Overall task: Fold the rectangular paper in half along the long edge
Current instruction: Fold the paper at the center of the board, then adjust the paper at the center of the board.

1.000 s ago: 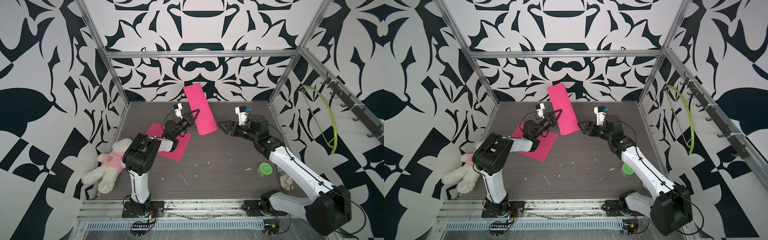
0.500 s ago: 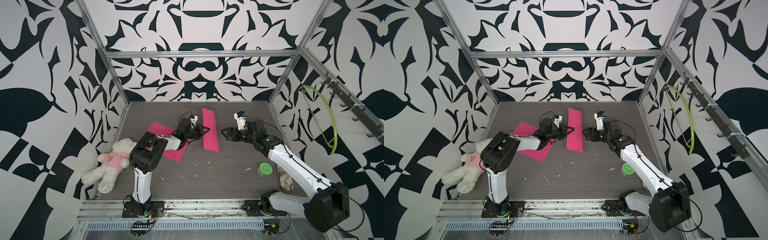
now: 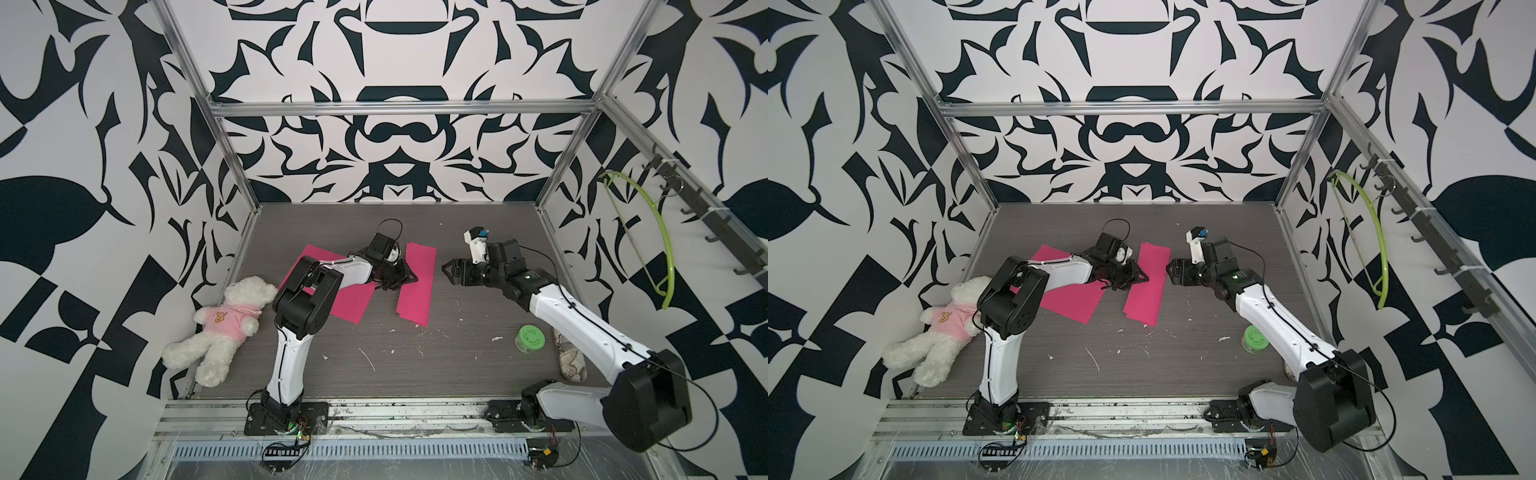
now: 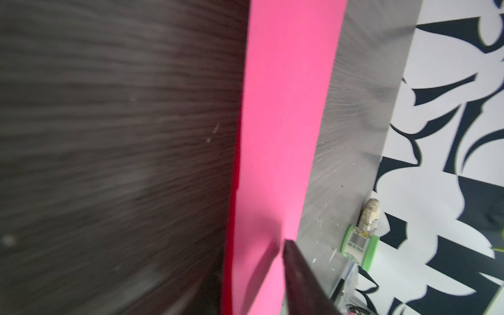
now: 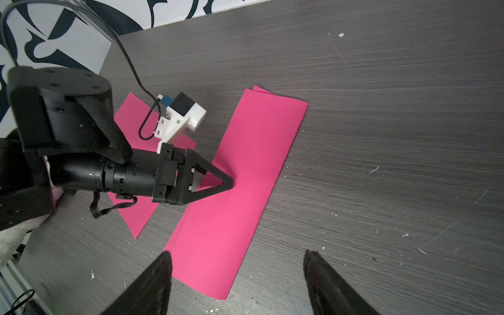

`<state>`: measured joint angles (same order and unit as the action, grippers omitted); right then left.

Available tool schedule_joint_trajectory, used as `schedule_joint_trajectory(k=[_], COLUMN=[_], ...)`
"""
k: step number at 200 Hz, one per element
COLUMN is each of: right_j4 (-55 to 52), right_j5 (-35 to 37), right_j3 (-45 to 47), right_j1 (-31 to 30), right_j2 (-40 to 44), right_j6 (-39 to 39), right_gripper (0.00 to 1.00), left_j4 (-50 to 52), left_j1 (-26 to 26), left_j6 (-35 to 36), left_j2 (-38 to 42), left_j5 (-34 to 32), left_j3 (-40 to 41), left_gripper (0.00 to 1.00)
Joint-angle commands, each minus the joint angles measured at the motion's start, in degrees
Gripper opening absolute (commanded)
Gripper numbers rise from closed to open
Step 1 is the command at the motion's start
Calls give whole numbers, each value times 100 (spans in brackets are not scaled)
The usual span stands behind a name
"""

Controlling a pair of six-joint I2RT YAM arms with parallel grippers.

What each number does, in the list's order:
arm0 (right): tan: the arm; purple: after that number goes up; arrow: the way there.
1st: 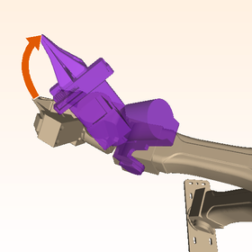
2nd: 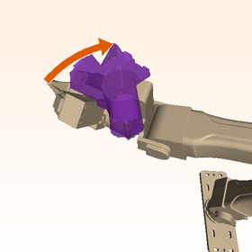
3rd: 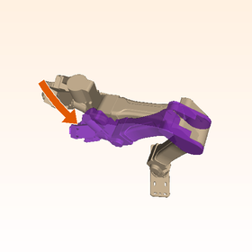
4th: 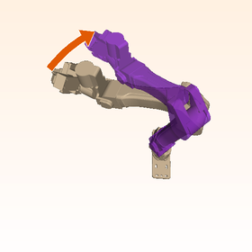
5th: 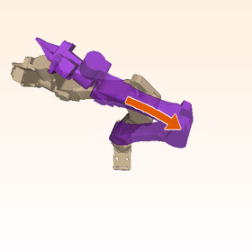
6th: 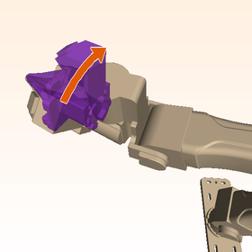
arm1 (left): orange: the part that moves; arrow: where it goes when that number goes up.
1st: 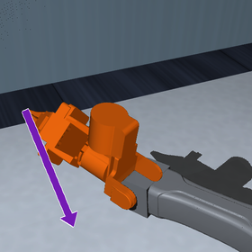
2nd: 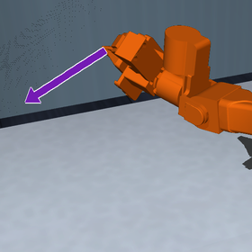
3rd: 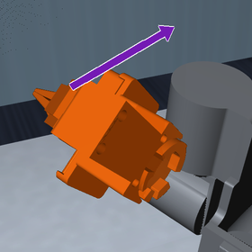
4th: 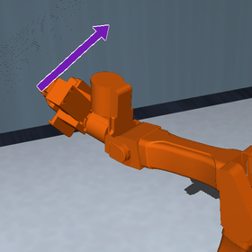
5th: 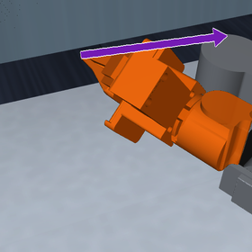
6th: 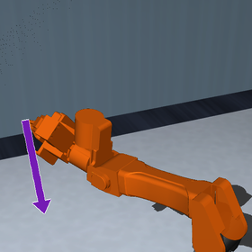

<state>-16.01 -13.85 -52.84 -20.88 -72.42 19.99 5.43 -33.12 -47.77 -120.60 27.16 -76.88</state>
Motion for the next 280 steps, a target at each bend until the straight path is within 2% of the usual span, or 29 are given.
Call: schedule_joint_trajectory(k=[1,10,35,46,78,108,124,155,185,204,240,280], right_j4=[142,156,215,223,260,375,312,173,-30,-149,-277,-230], right_j5=[60,56,45,70,220,245,176,0,31,217,361,559], right_j3=[0,5,-3,-26,-150,-508,-981,-2134,-3290,-3839,-4074,-3203], right_j1=[-47,-52,-107,-154,-261,-273,-275,-303,-307,-293,-77,189], right_j2=[-13,-55,-206,-313,-740,-1548,-2156,-3419,-4511,-4936,-5228,-4759], right_j6=[-83,-75,-39,-30,95,247,261,226,182,67,40,27], right_gripper=[78,78,78,77,75,71,65,48,40,39,38,37], left_j4=[837,892,1064,1116,972,424,231,59,-7,-15,-25,-86], left_j1=[16,8,11,6,-78,-266,-341,-615,-868,-982,-1030,-1037], left_j6=[337,356,426,442,428,216,49,-164,-278,-294,-239,-196], left_j2=[-74,-10,224,379,944,1698,2039,2477,2683,2784,2839,2816], left_j5=[-332,-413,-799,-1012,-1517,-1978,-2149,-2395,-2515,-2591,-2575,-2468], left_j3=[-145,-136,-49,22,367,1070,1477,2084,2353,2406,2380,2321], left_gripper=[56,66,84,100,99,99,99,99,99,99,99,99])
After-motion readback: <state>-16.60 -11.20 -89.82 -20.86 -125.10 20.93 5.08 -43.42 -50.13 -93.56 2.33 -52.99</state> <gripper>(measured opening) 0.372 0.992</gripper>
